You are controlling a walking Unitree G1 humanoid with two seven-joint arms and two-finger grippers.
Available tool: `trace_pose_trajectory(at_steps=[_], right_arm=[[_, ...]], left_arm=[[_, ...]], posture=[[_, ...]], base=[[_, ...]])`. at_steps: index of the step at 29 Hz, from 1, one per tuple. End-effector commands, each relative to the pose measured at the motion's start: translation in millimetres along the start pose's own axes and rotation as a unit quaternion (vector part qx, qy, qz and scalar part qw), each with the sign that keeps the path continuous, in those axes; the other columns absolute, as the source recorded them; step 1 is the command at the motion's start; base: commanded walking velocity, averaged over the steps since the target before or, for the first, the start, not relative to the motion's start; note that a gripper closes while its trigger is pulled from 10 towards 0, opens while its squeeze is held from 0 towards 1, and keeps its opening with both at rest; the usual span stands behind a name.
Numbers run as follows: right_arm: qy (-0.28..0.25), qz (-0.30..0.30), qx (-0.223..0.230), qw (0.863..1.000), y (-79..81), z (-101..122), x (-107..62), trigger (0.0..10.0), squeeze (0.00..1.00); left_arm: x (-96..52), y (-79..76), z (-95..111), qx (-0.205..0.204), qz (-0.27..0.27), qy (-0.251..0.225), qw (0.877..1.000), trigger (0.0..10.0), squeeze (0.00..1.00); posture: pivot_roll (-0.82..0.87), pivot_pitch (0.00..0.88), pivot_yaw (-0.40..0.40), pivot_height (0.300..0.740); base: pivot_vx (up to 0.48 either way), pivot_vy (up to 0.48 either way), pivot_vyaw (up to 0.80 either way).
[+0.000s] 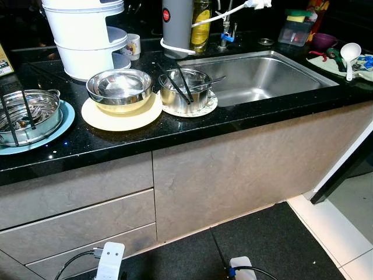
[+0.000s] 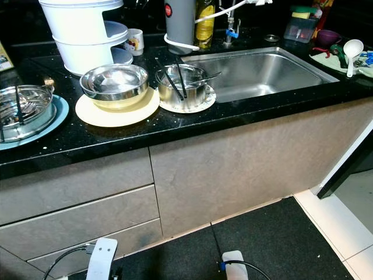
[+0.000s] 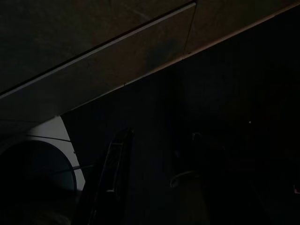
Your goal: Kitchen organization
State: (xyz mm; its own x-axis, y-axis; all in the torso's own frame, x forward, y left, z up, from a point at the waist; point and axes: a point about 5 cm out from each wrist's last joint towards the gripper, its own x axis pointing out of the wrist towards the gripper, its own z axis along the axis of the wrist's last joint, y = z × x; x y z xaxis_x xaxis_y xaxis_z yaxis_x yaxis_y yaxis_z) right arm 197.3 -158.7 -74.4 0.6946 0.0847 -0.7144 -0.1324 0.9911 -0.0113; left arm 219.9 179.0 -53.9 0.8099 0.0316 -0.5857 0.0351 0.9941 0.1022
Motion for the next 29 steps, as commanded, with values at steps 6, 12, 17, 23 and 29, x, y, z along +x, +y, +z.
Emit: trace_pose_trajectory(at_steps=[6,12,17,23,29], right_arm=[[0.014,0.001,0.004,1.000,2.6,-7.8,-1.8,10.0,0.00],[0.013,0.001,0.006,1.000,3.6,-7.5,-1.5,10.0,0.00],[0.014,0.000,0.007,1.000,3.2,-7.9,-1.7,10.0,0.00],[0.013,-0.001,0.008,1.000,3.2,-7.8,-1.7,10.0,0.00],[0.015,-0.001,0.007,1.000,3.1,-8.4,-1.8,10.0,0.00]], left_arm=[[-3.7,0.4,-11.2,0.004,-0.004,0.022,1.000,10.0,0.00],[-3.5,1.1,-11.0,0.006,-0.004,0.022,1.000,10.0,0.00],[-3.3,1.5,-10.7,0.005,-0.003,0.023,1.000,10.0,0.00],[-3.0,1.7,-10.5,0.003,-0.002,0.024,1.000,10.0,0.00],[-2.9,2.0,-10.6,0.000,0.001,0.025,1.000,10.0,0.00]], posture=[[-0.02,0.121,-0.030,0.740],[-0.02,0.123,-0.025,0.740],[-0.03,0.124,-0.023,0.740],[-0.03,0.125,-0.021,0.740],[-0.02,0.126,-0.024,0.740]], base=[[0.000,0.000,0.00],[0.000,0.000,0.00],[0.000,0.000,0.00],[0.000,0.000,0.00],[0.000,0.000,0.00]])
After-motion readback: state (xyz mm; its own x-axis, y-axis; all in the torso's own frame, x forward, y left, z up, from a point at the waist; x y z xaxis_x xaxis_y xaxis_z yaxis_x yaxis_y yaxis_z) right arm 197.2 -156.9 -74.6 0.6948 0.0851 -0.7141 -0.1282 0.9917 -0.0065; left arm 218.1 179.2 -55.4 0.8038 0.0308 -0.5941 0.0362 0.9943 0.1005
